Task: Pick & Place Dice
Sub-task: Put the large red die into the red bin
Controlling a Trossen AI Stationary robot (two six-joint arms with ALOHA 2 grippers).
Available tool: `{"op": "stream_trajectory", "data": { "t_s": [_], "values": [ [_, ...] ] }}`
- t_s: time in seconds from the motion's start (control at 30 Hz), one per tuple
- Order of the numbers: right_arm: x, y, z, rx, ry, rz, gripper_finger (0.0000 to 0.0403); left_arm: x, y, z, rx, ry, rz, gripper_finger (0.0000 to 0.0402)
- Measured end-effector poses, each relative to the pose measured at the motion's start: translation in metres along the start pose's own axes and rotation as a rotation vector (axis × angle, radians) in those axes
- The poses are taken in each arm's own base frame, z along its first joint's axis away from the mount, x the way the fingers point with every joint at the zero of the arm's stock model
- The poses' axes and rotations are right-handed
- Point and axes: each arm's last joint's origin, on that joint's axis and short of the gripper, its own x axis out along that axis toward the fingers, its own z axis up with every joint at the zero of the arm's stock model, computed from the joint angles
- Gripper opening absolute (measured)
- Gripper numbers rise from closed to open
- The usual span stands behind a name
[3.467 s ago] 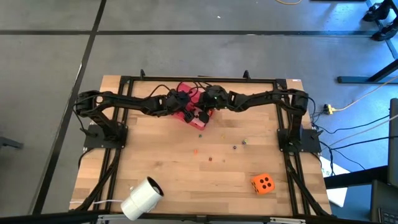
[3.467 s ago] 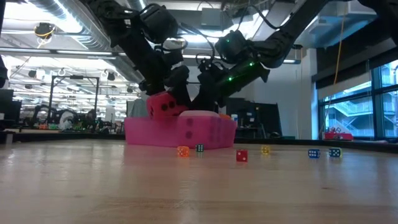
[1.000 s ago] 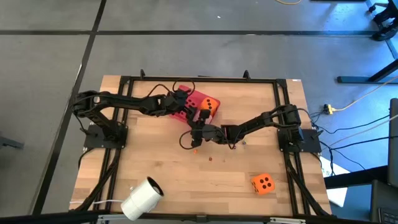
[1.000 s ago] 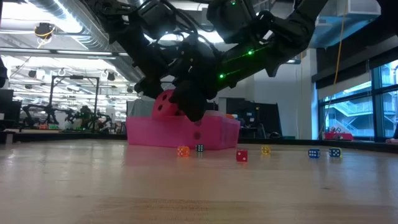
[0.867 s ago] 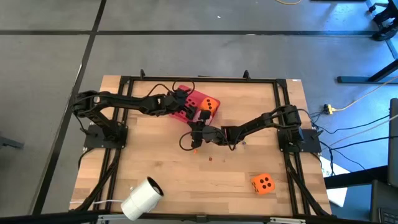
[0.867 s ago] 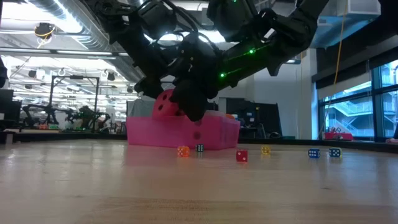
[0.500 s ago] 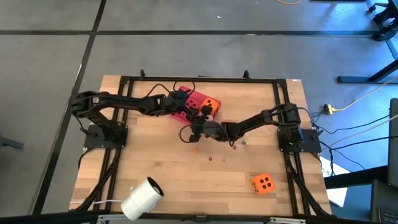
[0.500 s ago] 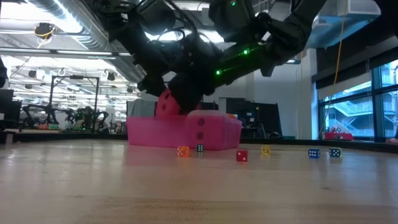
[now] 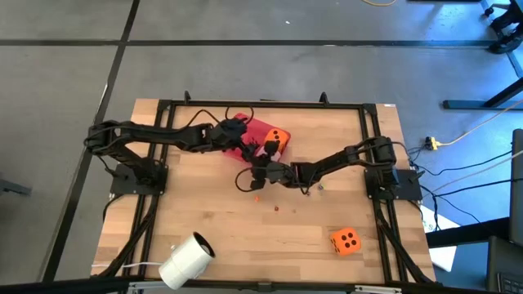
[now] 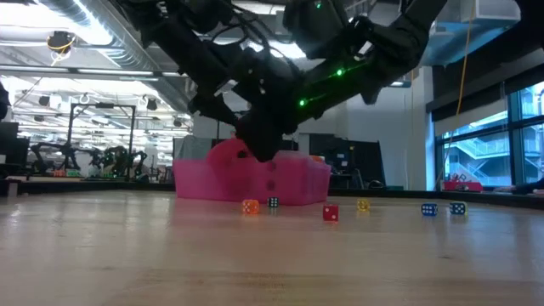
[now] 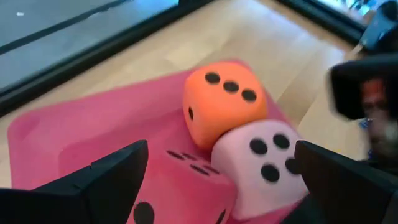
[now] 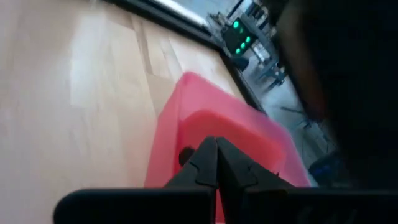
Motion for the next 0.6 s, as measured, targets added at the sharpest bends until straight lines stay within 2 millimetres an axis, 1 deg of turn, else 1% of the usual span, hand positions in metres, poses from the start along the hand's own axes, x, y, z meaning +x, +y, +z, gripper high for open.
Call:
{"op": "stream_trajectory", "data": {
  "t_s": [0.1, 0.23, 0.33, 0.43, 0.53, 0.6],
  "values": [
    [-0.011, -0.001, 0.012, -0.012, -0.022, -0.036, 0.0, 0.0, 0.001, -0.004, 0.016, 0.033, 0.017, 0.04],
    [-0.031, -0.011, 0.031, -0.032, -0.032, -0.065, 0.0, -0.002, 0.003, -0.001, 0.094, 0.001, 0.062, 0.04],
    [-0.048, -0.025, 0.044, -0.014, -0.018, -0.056, 0.0, -0.003, 0.005, 0.0, 0.175, -0.011, 0.127, 0.04],
    [-0.06, -0.034, 0.041, 0.024, 0.075, -0.026, 0.0, -0.006, 0.009, 0.0, 0.232, -0.02, 0.22, 0.04],
    [-0.07, -0.041, 0.032, 0.064, 0.179, -0.03, 0.0, -0.007, 0.013, -0.003, 0.252, -0.012, 0.333, 0.04],
    [-0.074, -0.041, 0.022, 0.084, 0.238, -0.049, 0.0, -0.008, 0.015, -0.005, 0.266, -0.002, 0.383, 0.04]
  ]
}}
